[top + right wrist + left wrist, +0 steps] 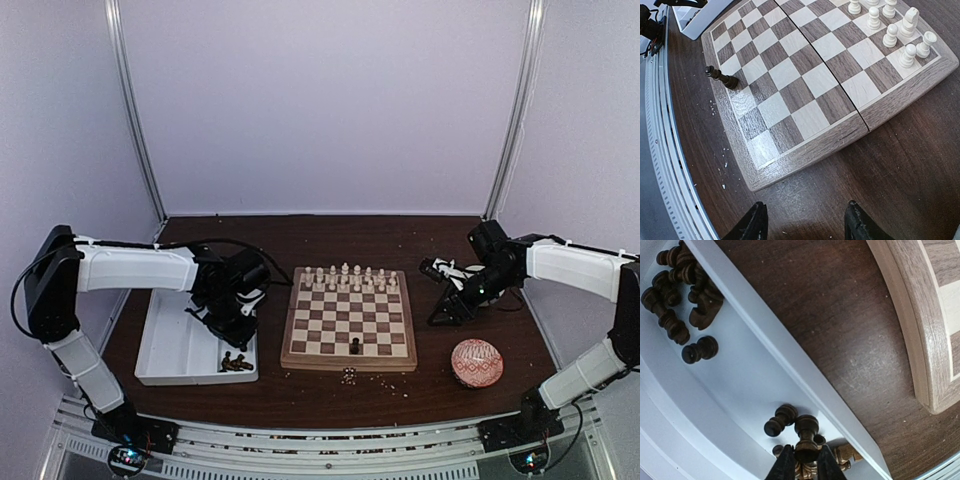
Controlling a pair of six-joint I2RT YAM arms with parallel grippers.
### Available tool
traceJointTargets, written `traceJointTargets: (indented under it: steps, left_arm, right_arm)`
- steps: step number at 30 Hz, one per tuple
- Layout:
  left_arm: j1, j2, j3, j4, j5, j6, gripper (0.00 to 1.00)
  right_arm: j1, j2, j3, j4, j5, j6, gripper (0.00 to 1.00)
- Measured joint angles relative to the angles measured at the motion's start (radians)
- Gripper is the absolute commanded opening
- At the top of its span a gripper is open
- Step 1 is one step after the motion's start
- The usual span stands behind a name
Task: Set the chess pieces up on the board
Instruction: Pick up the chess pile from the storage box.
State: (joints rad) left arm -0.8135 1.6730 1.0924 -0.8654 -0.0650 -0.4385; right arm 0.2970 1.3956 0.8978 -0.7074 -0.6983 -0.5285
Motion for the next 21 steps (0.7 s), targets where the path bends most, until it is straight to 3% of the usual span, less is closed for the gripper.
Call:
traceJointTargets:
  steps: [13,21]
  left_arm:
    - [0.000,0.039,0.021,0.010,0.017,0.031,0.03]
    - [0.000,-0.071,0.071,-0.043,0.027,0.049,0.03]
  right_arm:
    - [0.000,0.000,0.000,-0.001,0.001,0.000,0.53]
    - [0.000,0.000,0.000,-0.003,0.001,0.000,0.53]
